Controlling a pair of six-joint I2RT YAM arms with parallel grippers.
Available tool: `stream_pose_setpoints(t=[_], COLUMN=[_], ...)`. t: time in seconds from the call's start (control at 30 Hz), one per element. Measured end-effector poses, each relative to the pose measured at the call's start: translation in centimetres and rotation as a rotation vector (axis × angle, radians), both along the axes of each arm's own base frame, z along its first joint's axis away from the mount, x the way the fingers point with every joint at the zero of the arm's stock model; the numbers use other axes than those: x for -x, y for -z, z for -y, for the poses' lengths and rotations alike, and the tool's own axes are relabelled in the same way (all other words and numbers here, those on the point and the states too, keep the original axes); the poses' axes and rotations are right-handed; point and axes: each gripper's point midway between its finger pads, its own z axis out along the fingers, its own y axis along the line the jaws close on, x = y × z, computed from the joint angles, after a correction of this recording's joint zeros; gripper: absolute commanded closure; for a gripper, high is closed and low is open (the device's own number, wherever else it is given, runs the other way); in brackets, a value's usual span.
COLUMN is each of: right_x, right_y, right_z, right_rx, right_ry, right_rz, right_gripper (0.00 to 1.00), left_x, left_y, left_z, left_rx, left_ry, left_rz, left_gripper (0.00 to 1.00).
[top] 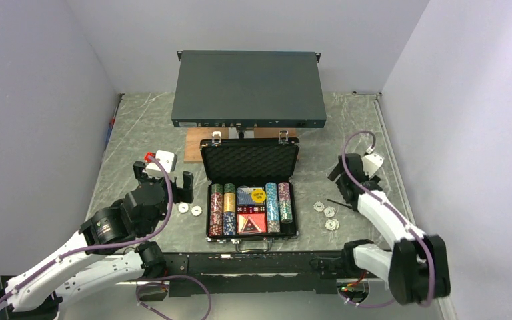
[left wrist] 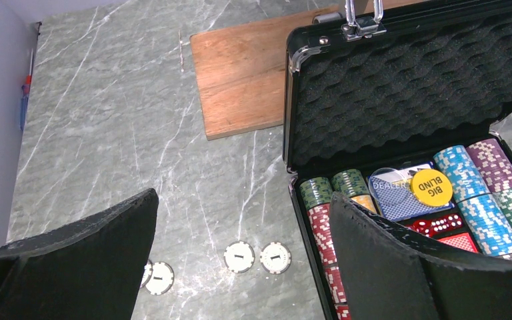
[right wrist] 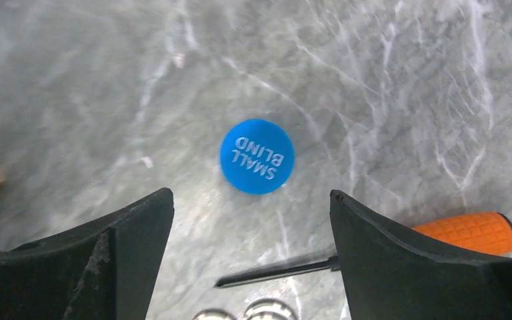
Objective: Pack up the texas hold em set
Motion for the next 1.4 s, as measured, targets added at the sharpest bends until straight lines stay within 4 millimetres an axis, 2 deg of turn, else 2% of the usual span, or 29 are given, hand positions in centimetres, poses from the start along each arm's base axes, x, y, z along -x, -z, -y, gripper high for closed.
stream_pose_setpoints(t=[0.1,0.27,0.53,0.77,1.4], right_x=[-0.1,-1.2,-1.1,-0.8,-1.9], right_y=[2.2,4.0,4.3,5.5,5.8], right_z=[1.3,1.6,1.3,1.3,2.2], right_rx=[-0.007,-0.047,-0.076,-0.076,-0.086], right_ry=[0.036,0.044,0.034,0.035,0.073], right_rz=[-0.122,-0.220,-0.232,-0.273,-0.266], right_gripper=[0.11,0.16,0.20,0.22,0.25], left_x=[0.0,0.0,0.0,0.0,0.0], left_y=[0.0,0.0,0.1,0.1,0.2], left_z=[0.0,0.0,-0.1,-0.1,0.0], left_rx=[0.000,-0.001,-0.006,-0.006,-0.012], left_ry=[0.000,0.000,0.000,0.000,0.000], left_rz=[0.000,-0.001,-0.004,-0.004,-0.008], left_gripper=[0.01,0.01,0.00,0.01,0.01])
